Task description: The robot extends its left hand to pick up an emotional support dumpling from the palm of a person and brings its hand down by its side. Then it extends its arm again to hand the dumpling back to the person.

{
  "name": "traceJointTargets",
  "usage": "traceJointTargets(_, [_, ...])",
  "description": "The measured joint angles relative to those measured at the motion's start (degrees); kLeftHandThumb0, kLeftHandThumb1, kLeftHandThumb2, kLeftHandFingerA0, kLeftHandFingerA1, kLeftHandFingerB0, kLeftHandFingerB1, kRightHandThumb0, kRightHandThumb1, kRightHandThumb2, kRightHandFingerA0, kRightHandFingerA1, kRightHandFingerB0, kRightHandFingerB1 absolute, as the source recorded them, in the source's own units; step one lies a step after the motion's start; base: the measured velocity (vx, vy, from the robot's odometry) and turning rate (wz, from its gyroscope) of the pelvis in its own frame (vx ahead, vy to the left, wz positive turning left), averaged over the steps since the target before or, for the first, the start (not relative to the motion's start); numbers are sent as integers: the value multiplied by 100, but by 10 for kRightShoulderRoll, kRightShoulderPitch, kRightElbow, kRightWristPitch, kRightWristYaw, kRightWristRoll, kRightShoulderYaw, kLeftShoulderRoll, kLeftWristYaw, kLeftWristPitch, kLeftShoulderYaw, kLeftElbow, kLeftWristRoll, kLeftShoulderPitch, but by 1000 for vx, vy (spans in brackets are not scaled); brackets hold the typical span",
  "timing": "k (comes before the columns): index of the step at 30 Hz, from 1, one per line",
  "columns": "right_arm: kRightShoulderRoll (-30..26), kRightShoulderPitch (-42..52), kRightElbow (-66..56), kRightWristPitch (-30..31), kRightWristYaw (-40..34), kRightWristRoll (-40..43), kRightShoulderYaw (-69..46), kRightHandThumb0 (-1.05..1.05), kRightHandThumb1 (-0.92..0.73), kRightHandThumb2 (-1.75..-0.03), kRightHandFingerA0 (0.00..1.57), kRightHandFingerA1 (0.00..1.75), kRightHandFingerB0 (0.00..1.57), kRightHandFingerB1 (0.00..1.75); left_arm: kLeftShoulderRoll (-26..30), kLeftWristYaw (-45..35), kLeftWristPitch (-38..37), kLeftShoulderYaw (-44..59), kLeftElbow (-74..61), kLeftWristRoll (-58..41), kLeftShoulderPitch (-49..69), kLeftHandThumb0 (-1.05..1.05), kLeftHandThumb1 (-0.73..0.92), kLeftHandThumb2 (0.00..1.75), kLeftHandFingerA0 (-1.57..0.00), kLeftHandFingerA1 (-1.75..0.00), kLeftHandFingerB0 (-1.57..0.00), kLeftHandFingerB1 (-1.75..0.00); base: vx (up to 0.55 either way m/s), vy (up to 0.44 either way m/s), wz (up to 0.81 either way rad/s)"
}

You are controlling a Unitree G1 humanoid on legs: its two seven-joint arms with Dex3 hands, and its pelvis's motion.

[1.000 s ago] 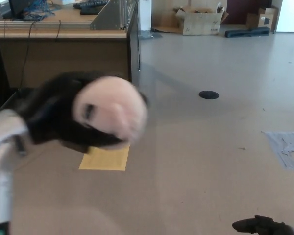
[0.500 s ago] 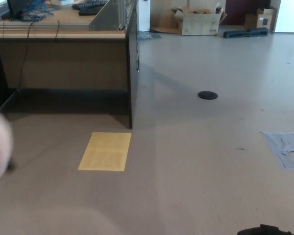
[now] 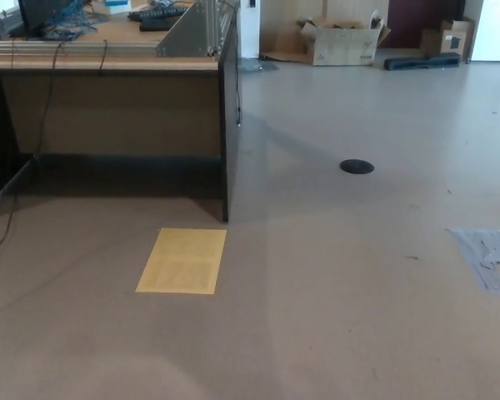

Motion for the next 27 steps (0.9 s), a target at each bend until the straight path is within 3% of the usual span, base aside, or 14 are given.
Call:
traceJointTargets(14, [1,32,-11,0,0,6,-2,-43,-56,-60,101,56,68,48,5,29,-125,-76,121,15,23,-7,77,67,-91,-151,-81,-78,0,0,0])
traceJointTargets(26, [2,34,-13,0,-2,6,-1,-36,-60,-58,103,56,70,48,26,40,-166,-93,143,6,21,-6,79,70,-91,-152,-82,-80,0,0,0])
traceJointTargets(27, [2,34,-12,0,-2,5,0,-35,-60,-58,104,56,70,48,27,40,-169,-94,145,4,21,-6,77,68,-86,-150,-82,-80,0,0,0])
